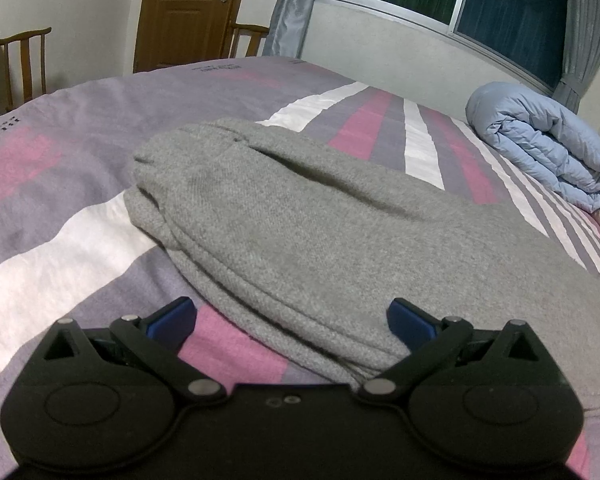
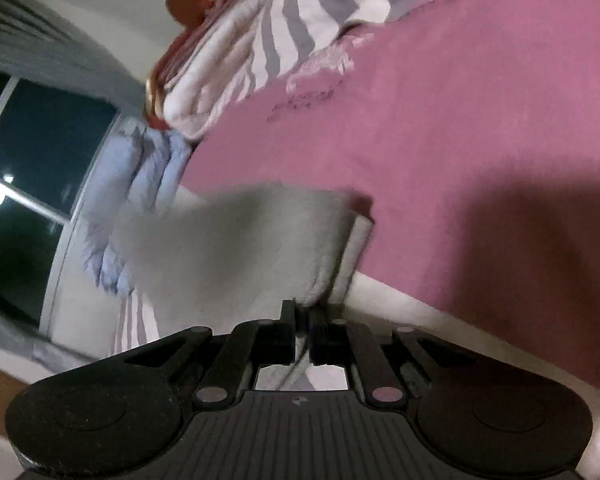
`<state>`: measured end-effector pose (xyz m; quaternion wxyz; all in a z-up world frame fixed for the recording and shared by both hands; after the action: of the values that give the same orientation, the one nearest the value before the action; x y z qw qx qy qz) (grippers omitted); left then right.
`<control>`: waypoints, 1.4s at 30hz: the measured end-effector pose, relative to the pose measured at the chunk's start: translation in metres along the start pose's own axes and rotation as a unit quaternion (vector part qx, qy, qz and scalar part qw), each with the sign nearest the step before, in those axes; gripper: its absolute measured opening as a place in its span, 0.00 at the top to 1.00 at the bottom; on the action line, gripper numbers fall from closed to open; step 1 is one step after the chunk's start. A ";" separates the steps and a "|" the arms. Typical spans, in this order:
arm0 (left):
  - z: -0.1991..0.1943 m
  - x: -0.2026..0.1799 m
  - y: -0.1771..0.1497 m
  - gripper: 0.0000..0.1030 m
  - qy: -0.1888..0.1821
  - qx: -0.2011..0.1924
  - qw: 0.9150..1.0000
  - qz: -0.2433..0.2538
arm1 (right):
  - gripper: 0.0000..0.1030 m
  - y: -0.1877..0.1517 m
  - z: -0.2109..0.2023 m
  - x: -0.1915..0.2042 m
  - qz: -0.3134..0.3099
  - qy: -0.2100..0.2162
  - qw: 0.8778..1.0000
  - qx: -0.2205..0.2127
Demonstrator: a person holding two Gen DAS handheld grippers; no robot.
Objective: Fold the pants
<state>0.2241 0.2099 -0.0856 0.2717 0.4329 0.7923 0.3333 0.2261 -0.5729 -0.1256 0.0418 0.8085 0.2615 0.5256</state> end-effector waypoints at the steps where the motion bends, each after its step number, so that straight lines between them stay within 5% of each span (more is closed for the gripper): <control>1: 0.000 0.000 0.000 0.05 0.000 0.000 1.000 0.000 | 0.94 0.001 -0.002 0.000 -0.006 0.005 1.000 -0.007; 15: 0.000 0.000 0.000 0.05 0.001 0.000 1.000 0.000 | 0.91 0.016 -0.011 0.009 -0.050 0.017 0.999 -0.005; 20: 0.001 0.000 0.000 0.05 0.000 0.000 1.000 0.000 | 0.85 0.025 -0.041 -0.014 0.004 0.036 0.998 -0.061; 31: 0.001 0.001 0.000 0.05 0.001 0.000 1.000 0.001 | 0.85 0.022 -0.025 -0.044 0.072 0.041 0.996 -0.040; 42: 0.001 0.001 0.001 0.05 0.001 0.000 1.000 0.001 | 0.78 0.021 -0.007 -0.026 0.002 0.027 1.000 0.001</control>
<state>0.2247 0.2111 -0.0858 0.2702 0.4334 0.7922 0.3340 0.2200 -0.6046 -0.1366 0.0331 0.7948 0.2613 0.5467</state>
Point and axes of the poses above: each gripper's, at about its wrist camera, not at the fingertips, and z roughly the way its jaws point, x to its left, y to its top, the point moved 3 cm from there along z, roughly the way its jaws point, and after that the axes turned 5 degrees about y, right-handed, at the moved point
